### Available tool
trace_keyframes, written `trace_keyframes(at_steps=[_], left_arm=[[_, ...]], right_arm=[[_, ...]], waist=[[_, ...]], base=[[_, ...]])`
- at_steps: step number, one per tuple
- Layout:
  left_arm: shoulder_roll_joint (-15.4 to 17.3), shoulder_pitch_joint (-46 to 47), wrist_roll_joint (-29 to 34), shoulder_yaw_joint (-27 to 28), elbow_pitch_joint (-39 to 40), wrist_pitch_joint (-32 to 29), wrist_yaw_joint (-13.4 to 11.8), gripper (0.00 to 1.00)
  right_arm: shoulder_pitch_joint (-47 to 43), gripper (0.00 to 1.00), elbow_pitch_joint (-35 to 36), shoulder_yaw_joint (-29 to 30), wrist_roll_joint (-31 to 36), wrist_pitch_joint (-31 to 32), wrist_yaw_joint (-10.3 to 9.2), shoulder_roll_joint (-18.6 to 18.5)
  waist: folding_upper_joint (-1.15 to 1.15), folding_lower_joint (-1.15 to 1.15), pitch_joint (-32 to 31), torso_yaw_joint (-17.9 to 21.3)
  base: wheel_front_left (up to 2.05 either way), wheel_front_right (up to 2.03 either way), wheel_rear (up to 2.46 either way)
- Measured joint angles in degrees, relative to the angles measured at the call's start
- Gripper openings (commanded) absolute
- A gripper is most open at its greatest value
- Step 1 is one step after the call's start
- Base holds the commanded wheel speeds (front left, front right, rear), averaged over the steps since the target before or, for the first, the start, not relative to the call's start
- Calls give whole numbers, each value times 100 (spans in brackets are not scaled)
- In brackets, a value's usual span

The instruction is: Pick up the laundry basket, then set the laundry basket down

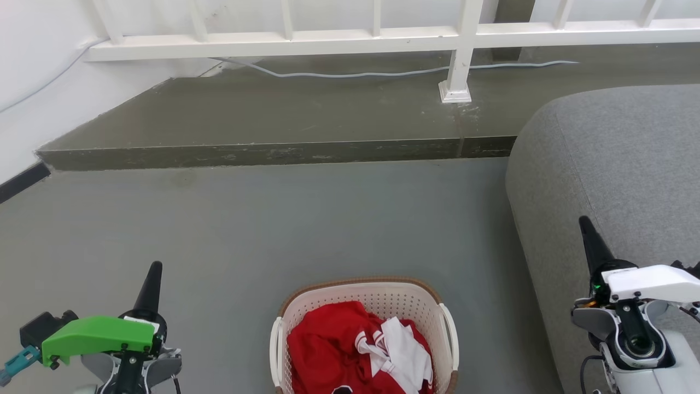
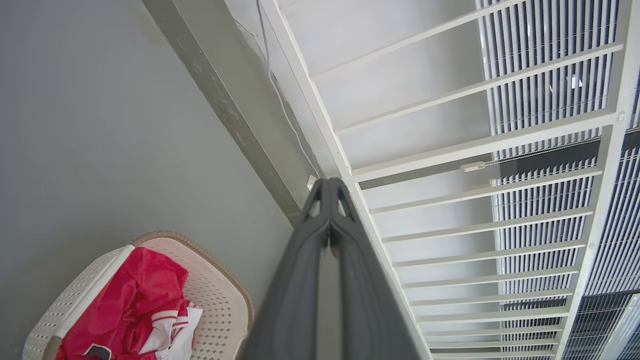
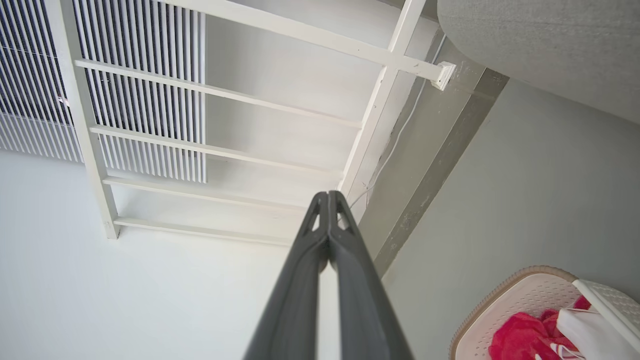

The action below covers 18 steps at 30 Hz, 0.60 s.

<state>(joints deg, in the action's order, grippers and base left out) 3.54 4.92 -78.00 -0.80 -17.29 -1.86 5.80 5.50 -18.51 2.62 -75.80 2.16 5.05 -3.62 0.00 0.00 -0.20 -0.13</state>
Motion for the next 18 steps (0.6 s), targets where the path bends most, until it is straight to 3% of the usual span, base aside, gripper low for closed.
trace_keyframes(at_steps=[18], left_arm=[[-93, 0, -935, 378, 85, -321, 86, 0]], right_arm=[[-5, 0, 132, 385, -1070, 305, 113, 87]], waist=[[0, 0, 25, 9]], base=[[0, 0, 0]])
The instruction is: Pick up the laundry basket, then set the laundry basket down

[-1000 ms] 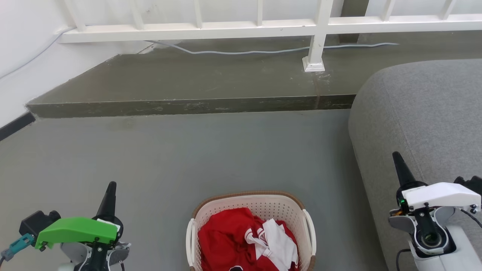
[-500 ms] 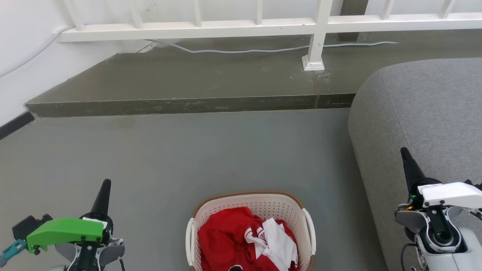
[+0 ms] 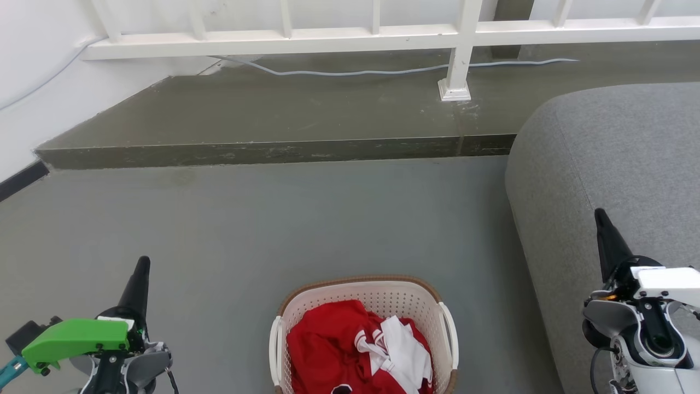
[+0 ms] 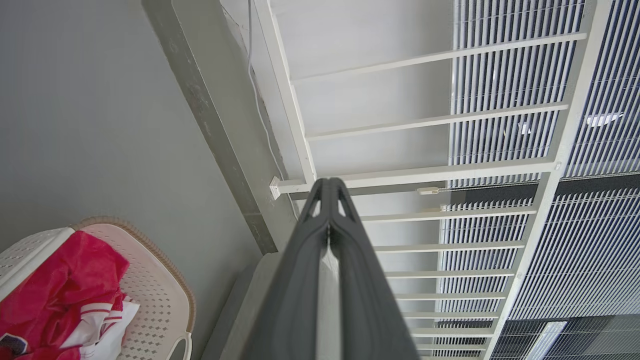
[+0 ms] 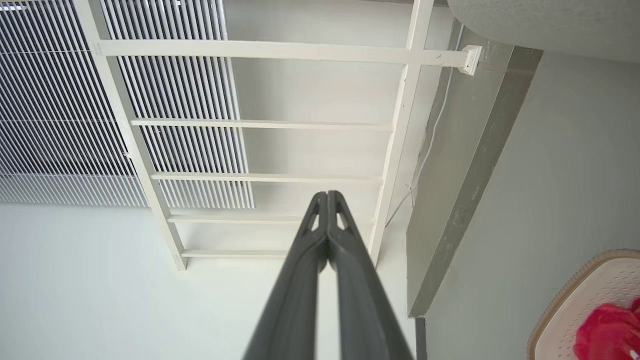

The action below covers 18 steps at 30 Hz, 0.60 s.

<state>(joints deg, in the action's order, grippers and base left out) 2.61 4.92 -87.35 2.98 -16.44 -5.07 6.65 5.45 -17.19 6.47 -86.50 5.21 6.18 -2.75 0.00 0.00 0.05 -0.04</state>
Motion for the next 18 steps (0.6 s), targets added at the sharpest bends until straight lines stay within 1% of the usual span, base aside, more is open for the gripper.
trace_keyframes(at_steps=[2, 8, 18], left_arm=[[-5, 0, -118, 51, 8, -30, 18, 0], [-45, 0, -426, 164, 24, -144, 34, 0], [-48, 0, -426, 180, 29, -144, 35, 0]], right_arm=[[-1, 0, 18, 47, -143, 49, 35, 11], [-4, 0, 52, 166, -486, 140, 46, 43], [-7, 0, 69, 172, -491, 140, 54, 46]], waist=[[0, 0, 3, 1], [0, 0, 10, 4], [0, 0, 10, 4]], base=[[0, 0, 0], [0, 0, 0], [0, 0, 0]])
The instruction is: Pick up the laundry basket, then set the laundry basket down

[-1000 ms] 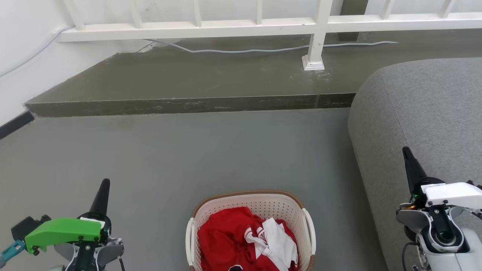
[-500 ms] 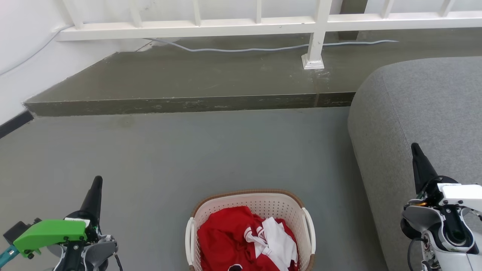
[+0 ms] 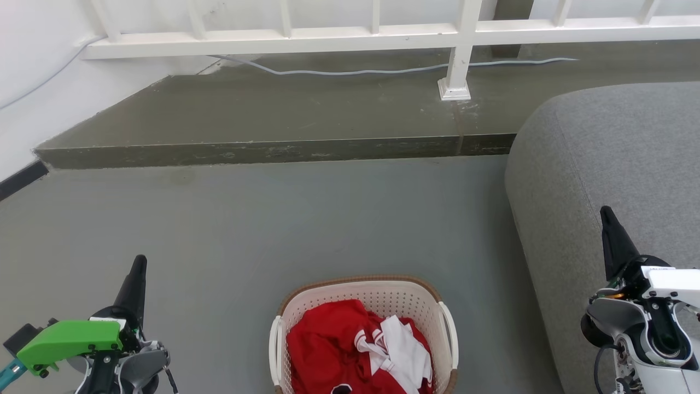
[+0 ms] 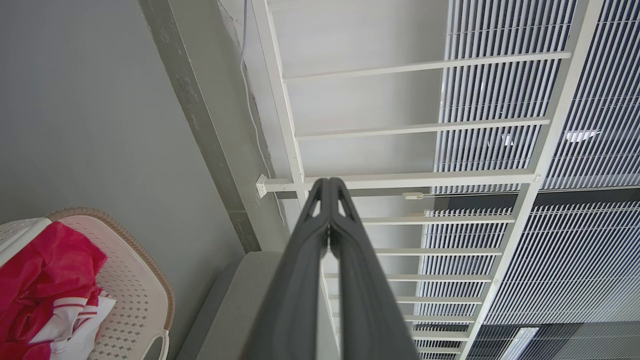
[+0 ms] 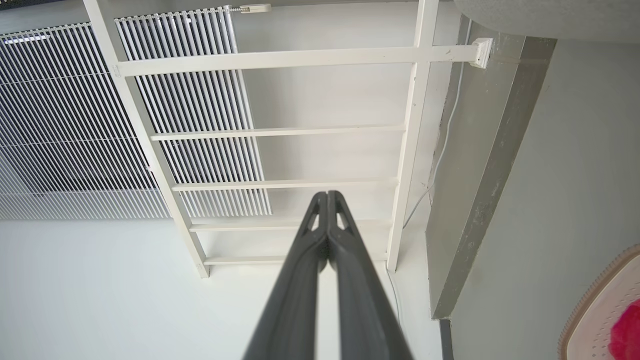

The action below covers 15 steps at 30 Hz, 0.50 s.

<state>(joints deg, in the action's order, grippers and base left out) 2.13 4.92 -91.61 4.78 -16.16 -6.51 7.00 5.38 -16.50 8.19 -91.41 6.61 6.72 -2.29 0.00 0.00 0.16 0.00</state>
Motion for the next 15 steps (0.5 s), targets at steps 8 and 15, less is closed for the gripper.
trace_keyframes(at_steps=[8, 15], left_arm=[[-1, 0, 0, 0, 2, 0, 0, 0], [-1, 0, 0, 0, 5, 0, 1, 0]], right_arm=[[-1, 0, 3, 0, -1, 0, 0, 0], [-2, 0, 5, -1, -2, 0, 0, 0]], waist=[[0, 0, 0, 0], [0, 0, 0, 0]], base=[[0, 0, 0], [0, 0, 0]])
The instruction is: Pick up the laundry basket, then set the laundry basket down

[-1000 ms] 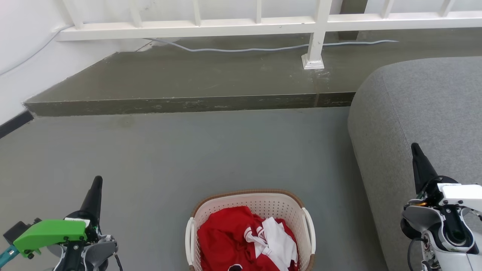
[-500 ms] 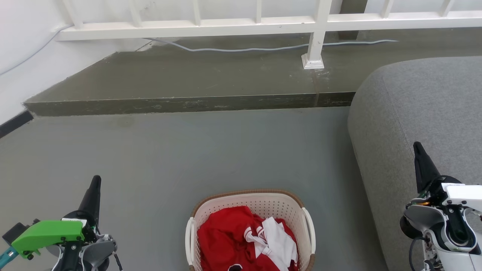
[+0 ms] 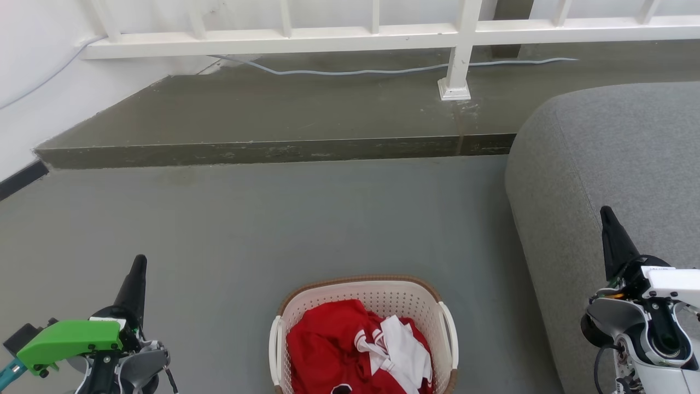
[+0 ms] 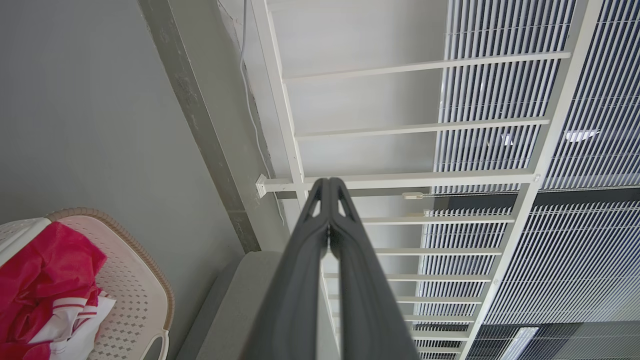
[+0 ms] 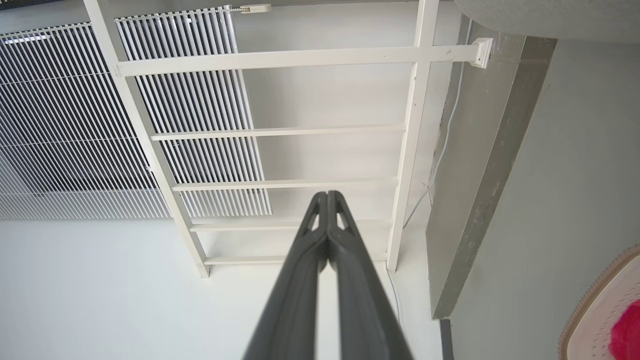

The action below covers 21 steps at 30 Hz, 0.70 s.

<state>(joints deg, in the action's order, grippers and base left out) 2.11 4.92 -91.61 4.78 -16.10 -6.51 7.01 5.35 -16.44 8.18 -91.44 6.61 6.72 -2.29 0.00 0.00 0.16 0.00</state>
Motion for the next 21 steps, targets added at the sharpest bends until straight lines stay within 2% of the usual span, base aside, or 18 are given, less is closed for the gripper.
trace_keyframes(at_steps=[21], left_arm=[[0, 0, 0, 0, 8, 0, 0, 0]], right_arm=[[-2, 0, 5, -4, -25, -1, 0, 0]], waist=[[0, 0, 0, 0]], base=[[0, 0, 0]])
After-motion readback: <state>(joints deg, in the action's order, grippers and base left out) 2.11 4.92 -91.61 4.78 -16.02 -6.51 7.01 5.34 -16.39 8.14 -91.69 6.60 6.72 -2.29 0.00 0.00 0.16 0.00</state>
